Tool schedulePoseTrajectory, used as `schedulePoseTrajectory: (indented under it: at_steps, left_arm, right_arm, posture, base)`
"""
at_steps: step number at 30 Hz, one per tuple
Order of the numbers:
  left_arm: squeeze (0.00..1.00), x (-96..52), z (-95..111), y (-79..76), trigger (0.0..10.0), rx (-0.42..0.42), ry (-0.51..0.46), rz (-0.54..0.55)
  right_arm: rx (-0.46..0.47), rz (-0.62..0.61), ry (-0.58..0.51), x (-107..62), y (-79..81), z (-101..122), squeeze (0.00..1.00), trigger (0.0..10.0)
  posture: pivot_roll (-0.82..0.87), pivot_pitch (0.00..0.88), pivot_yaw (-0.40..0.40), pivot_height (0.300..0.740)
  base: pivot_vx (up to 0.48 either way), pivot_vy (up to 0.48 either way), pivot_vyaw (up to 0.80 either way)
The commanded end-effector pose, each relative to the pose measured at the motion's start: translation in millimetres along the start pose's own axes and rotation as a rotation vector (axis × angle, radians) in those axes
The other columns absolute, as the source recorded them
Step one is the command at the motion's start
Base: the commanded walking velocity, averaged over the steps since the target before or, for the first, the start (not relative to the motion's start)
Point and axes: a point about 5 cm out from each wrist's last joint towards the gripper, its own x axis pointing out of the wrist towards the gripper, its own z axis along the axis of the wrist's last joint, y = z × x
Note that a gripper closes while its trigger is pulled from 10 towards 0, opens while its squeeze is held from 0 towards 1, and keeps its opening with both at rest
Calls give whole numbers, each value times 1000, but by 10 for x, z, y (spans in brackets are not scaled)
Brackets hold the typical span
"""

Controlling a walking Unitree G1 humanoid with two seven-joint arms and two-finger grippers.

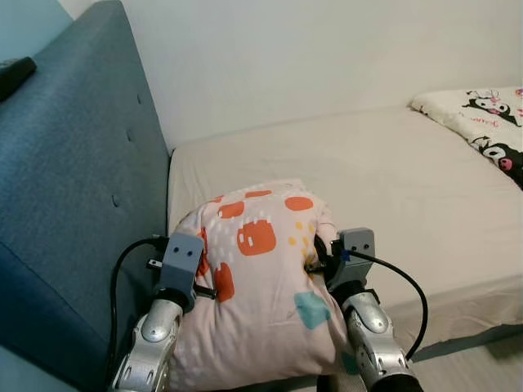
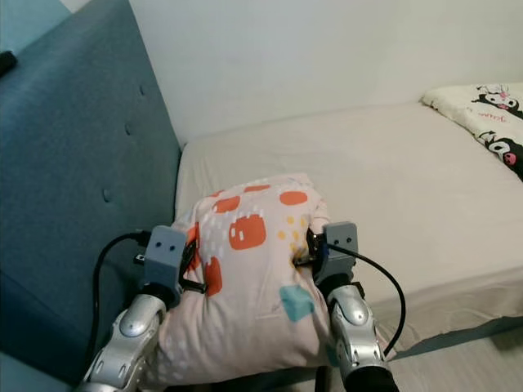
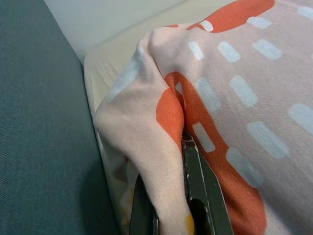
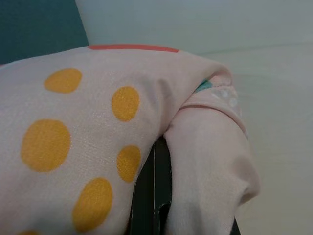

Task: Clean up the room

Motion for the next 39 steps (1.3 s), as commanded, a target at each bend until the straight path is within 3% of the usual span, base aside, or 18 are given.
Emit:
schedulePoseTrajectory:
  at_steps: [1, 9, 11, 14, 18, 25, 30, 31, 36, 39]
  left_arm:
    - [0, -8, 27, -54, 10000, 22, -12, -35]
    - [0, 92, 112, 76, 10000, 18, -37, 64]
    - [0, 209, 179, 166, 10000, 55, -45, 124]
    - [0, 277, 221, 226, 10000, 76, -52, 164]
    - [0, 536, 470, 620, 10000, 183, -92, 367]
    - [0, 541, 694, 942, 10000, 258, -175, 557]
    - [0, 527, 735, 1030, 10000, 286, -202, 626]
    - [0, 519, 779, 1103, 10000, 315, -229, 690]
    - [0, 514, 771, 1101, 10000, 372, -239, 711]
    - [0, 532, 559, 949, 10000, 413, -181, 643]
  right_arm:
    - [-5, 34, -56, 67, 82, 104, 0, 10000]
    - [-22, 60, -102, 267, 88, 291, 0, 10000]
    - [-46, 81, -119, 417, 88, 413, 0, 10000]
    - [-64, 93, -127, 497, 86, 484, 0, 10000]
    - [-133, 139, -150, 785, 95, 794, 0, 10000]
    - [-170, 179, -191, 895, 162, 963, 0, 10000]
    - [-198, 200, -203, 928, 187, 1012, 0, 10000]
    - [-209, 204, -207, 961, 187, 1059, 0, 10000]
    - [-187, 193, -172, 957, 160, 997, 0, 10000]
    - [-183, 182, -97, 884, 149, 773, 0, 10000]
  posture:
    - [61, 124, 56, 612]
    - [52, 143, 40, 612]
    - [50, 154, 32, 612]
    - [48, 162, 26, 612]
    - [59, 177, 13, 612]
    - [70, 184, 13, 612]
    - [74, 182, 13, 612]
    - [72, 182, 11, 612]
    - [73, 185, 6, 612]
    - [77, 200, 1, 612]
  base:
    - [0, 0, 0]
    - [0, 0, 0]
    - [0, 0, 0]
    - [0, 0, 0]
    - [0, 0, 0]
    - [0, 0, 0]
    - [0, 0, 0]
    - [0, 0, 0]
    - [0, 0, 0]
    - [0, 0, 0]
